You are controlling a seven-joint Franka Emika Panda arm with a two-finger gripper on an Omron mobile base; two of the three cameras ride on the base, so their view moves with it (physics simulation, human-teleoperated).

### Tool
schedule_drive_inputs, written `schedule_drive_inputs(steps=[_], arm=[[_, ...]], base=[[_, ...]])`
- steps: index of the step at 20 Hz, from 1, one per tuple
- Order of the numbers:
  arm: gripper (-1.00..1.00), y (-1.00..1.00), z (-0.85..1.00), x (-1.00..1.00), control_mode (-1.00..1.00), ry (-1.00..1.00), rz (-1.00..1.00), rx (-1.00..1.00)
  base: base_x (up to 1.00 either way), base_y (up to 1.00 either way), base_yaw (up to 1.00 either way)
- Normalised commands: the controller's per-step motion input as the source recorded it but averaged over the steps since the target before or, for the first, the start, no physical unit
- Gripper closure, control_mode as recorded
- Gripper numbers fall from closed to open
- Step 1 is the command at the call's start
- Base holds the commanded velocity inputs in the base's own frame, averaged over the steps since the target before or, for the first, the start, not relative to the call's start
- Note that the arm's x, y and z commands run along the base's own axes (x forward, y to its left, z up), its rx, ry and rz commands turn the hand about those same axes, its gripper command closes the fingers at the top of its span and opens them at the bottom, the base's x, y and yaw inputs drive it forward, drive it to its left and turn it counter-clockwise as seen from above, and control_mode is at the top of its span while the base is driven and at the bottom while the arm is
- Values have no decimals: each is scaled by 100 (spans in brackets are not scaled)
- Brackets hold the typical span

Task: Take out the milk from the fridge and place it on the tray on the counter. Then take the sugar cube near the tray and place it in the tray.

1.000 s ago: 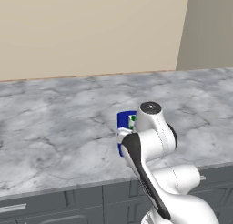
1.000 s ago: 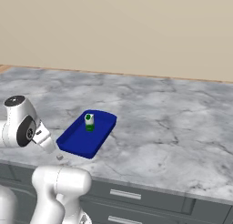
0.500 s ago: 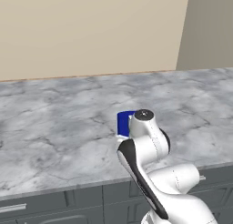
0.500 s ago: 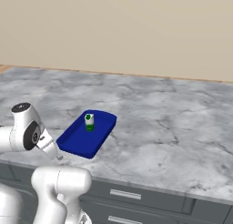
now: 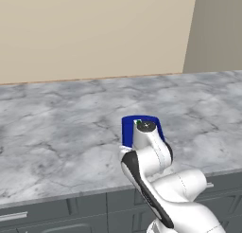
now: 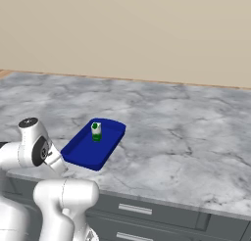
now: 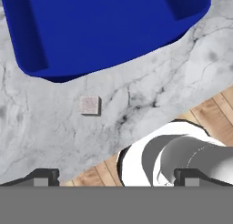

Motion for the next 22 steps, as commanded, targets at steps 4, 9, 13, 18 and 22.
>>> schedule_drive_inputs(steps=[4,9,13,18,22], arm=[[-100,-9,-27,10,-100,0,0,0],[-100,-4,-20,18,-100,0,0,0],[-100,0,-7,25,-100,0,0,0],[-100,-13,-10,19,-100,0,0,0],[-100,-18,-15,6,-100,0,2,0]], base=[[0,0,0],[0,0,0],[0,0,0],[0,0,0],[0,0,0]])
